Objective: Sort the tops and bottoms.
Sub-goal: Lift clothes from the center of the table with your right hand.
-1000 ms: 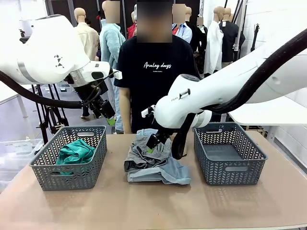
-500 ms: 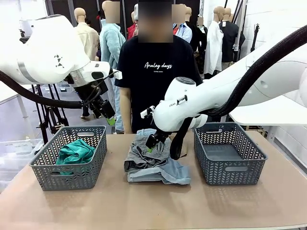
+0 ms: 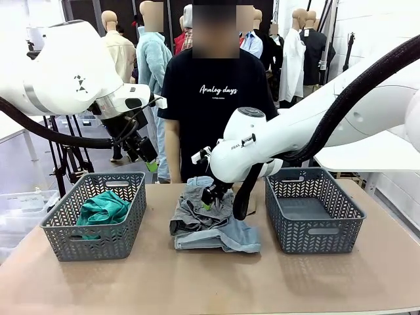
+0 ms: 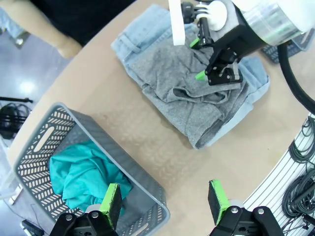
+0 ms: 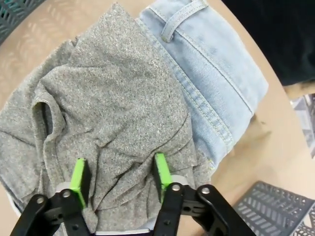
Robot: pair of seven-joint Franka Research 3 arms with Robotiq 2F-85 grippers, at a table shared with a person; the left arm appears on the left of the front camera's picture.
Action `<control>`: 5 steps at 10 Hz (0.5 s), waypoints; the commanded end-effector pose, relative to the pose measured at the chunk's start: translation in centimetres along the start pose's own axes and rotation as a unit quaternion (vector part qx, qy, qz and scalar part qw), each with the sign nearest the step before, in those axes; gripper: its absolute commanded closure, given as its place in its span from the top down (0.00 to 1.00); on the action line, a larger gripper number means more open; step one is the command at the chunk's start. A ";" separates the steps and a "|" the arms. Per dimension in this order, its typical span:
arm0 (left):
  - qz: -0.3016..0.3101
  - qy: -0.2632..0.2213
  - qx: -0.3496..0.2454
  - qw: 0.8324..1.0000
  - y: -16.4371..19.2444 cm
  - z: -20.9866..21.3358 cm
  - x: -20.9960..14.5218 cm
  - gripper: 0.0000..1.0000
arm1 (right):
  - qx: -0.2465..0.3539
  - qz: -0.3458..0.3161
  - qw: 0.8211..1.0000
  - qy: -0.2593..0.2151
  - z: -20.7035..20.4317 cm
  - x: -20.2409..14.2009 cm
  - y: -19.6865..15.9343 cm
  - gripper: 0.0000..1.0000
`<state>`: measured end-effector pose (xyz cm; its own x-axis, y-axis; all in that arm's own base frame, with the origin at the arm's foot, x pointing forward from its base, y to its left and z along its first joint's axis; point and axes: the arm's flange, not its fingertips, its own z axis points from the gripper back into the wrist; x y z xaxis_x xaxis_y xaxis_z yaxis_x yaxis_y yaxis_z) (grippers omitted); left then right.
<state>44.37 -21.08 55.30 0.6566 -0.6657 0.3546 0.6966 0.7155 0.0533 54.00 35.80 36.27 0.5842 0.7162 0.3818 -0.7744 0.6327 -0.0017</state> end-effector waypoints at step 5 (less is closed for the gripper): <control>-0.002 0.002 0.003 1.000 0.2 0.2 -0.1 0.91 | -0.013 -0.015 0.999 0.033 0.3 0.4 -0.2 0.00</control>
<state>44.37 -21.08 55.30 0.6566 -0.6657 0.3546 0.6966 0.7155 0.0533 54.20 35.69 36.55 0.6035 0.7156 0.3519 -0.7649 0.6441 0.0020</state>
